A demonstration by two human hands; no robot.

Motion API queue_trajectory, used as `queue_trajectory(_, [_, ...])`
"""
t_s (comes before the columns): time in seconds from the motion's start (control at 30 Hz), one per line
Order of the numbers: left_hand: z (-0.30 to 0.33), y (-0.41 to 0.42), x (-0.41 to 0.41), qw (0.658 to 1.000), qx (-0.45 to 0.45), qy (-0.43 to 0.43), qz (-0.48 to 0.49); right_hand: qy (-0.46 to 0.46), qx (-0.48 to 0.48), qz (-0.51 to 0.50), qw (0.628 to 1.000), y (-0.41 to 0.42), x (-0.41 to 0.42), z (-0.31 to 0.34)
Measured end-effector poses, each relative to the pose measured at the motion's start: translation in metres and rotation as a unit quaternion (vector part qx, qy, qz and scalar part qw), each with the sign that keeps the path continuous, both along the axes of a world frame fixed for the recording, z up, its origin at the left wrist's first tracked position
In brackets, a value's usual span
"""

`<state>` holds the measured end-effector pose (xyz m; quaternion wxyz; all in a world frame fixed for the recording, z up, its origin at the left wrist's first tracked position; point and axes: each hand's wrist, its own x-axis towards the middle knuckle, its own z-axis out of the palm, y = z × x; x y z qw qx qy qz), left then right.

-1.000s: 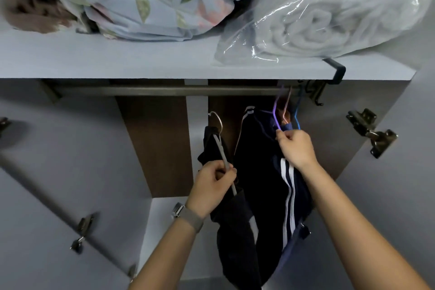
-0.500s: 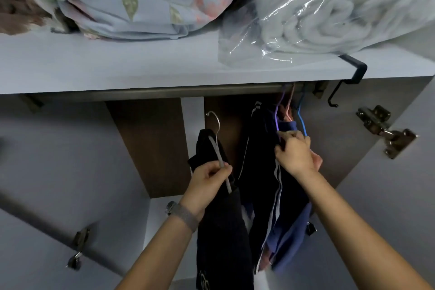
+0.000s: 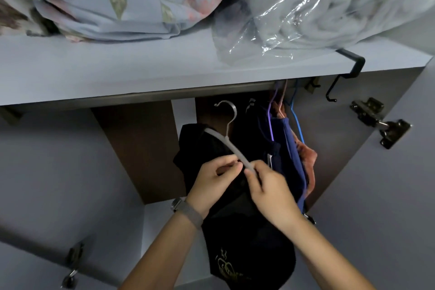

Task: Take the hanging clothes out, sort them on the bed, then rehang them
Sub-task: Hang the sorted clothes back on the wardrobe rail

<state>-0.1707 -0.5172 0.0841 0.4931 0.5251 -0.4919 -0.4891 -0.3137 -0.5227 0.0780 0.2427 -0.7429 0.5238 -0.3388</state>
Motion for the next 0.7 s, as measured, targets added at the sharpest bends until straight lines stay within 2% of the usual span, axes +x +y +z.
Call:
queue_trajectory(0.13, [0.010, -0.002, 0.022, 0.995, -0.052, -0.080, -0.001, 0.025, -0.038, -0.064, 0.997, -0.027, -0.013, 0.019])
queue_trajectory(0.23, [0.006, 0.001, 0.034, 0.996, -0.049, -0.061, 0.036, 0.055, -0.052, -0.117, 0.990, -0.050, -0.019, 0.026])
queue_trajectory(0.33, [-0.003, 0.002, 0.040, 0.994, -0.043, -0.067, 0.069, 0.033, -0.021, -0.149, 0.988, -0.084, -0.020, 0.023])
queue_trajectory(0.47, [-0.008, 0.000, 0.040, 0.994, -0.033, -0.066, 0.086, 0.043, 0.001, -0.164, 0.985, -0.122, -0.015, 0.015])
queue_trajectory(0.7, [-0.011, -0.012, 0.033, 0.993, -0.035, -0.074, 0.084, 0.136, 0.049, -0.118, 0.982, -0.138, -0.014, -0.015])
